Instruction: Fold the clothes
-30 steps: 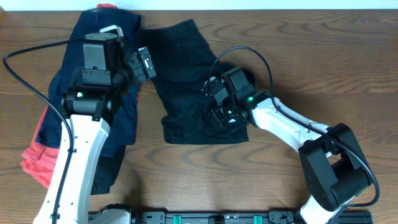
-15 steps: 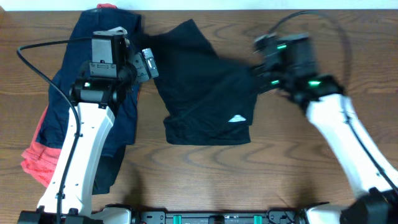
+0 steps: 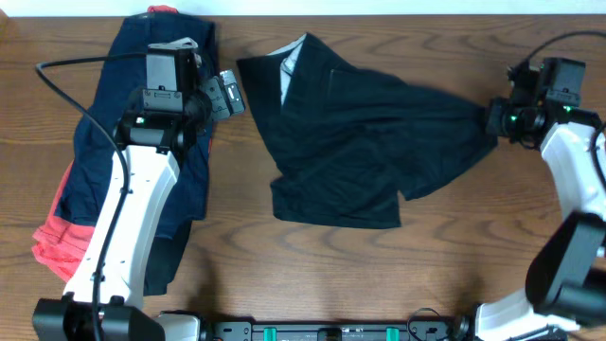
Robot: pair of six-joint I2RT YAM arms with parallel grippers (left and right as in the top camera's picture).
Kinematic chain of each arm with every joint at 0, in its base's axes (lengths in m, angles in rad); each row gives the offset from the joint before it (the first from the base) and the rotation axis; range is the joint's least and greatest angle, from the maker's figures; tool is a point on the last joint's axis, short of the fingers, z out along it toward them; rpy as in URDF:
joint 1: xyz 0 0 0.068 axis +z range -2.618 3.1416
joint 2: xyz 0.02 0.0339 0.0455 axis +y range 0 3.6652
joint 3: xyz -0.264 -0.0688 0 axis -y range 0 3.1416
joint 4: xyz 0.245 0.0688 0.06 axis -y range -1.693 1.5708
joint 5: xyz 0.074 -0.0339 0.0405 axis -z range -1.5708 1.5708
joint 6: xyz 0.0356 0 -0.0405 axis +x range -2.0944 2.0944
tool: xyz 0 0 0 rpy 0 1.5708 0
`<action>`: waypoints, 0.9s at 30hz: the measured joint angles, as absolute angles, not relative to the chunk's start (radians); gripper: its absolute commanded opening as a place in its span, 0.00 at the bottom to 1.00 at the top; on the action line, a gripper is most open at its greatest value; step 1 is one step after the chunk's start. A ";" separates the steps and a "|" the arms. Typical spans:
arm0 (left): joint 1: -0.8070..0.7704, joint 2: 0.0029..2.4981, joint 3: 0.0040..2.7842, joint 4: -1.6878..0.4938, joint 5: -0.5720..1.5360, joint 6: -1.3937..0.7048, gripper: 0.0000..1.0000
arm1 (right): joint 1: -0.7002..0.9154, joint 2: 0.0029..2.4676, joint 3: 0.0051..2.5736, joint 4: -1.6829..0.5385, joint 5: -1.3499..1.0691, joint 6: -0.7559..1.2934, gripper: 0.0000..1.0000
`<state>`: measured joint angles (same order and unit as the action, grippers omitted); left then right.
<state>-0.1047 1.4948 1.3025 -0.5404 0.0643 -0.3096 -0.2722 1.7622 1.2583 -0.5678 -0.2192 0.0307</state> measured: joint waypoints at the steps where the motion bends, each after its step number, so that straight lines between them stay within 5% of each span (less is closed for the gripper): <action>1: -0.105 1.501 1.303 -0.540 0.065 -0.309 0.99 | -0.290 1.788 1.258 -0.558 -0.230 0.034 0.01; 6: -0.105 1.521 1.303 -0.540 0.064 -0.300 0.99 | -0.363 1.858 1.253 -0.534 -0.278 0.042 0.07; 10: -0.105 1.522 1.303 -0.539 0.064 -0.288 0.98 | -0.384 1.843 1.269 -0.556 -0.317 0.020 0.50; 15: -0.105 1.522 1.303 -0.534 0.064 -0.287 0.99 | -0.338 1.788 1.364 -0.615 -0.399 -0.081 0.79; 21: -0.101 1.510 1.303 -0.517 0.064 -0.287 0.99 | -0.071 1.699 1.475 -0.546 -0.414 -0.196 0.92; 27: -0.081 1.449 1.303 -0.520 0.065 -0.287 0.99 | 0.249 1.757 1.483 -0.398 -0.294 -0.258 0.94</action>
